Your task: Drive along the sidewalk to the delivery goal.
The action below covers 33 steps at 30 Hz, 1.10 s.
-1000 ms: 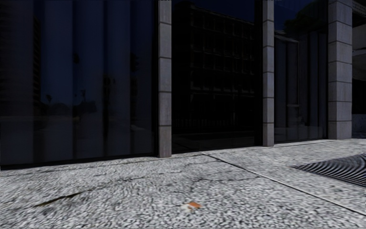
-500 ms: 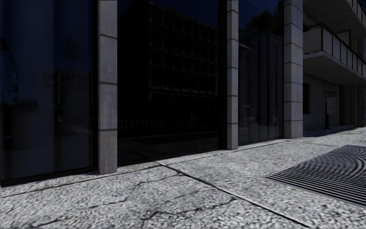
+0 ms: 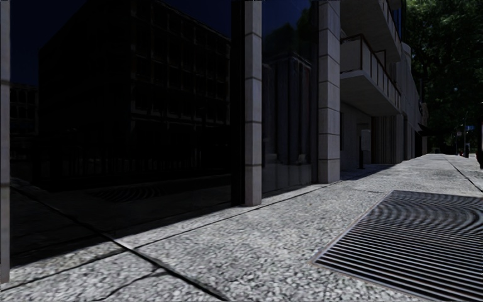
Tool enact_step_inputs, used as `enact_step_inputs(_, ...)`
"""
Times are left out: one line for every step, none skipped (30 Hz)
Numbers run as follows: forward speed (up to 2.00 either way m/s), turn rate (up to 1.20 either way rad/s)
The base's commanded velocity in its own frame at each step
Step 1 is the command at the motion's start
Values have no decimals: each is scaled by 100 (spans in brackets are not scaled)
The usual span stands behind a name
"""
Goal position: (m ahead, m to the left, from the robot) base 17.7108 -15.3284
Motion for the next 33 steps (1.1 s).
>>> enact_step_inputs(153, -58)
enact_step_inputs(153, -58)
enact_step_inputs(153, -58)
enact_step_inputs(153, -58)
enact_step_inputs(153, -58)
enact_step_inputs(153, -58)
enact_step_inputs(153, -58)
enact_step_inputs(153, -58)
enact_step_inputs(153, -58)
enact_step_inputs(153, -58)
enact_step_inputs(153, -58)
enact_step_inputs(153, -58)
enact_step_inputs(153, -58)
enact_step_inputs(153, -58)
enact_step_inputs(153, -58)
enact_step_inputs(153, -58)
enact_step_inputs(153, -58)
enact_step_inputs(153, -58)
enact_step_inputs(153, -58)
enact_step_inputs(153, -58)
enact_step_inputs(153, -58)
enact_step_inputs(153, -58)
enact_step_inputs(153, -58)
enact_step_inputs(153, -58)
enact_step_inputs(153, -58)
enact_step_inputs(153, -58)
enact_step_inputs(153, -58)
enact_step_inputs(153, -58)
enact_step_inputs(153, -58)
enact_step_inputs(153, -58)
enact_step_inputs(153, -58)
enact_step_inputs(153, -58)
enact_step_inputs(153, -58)
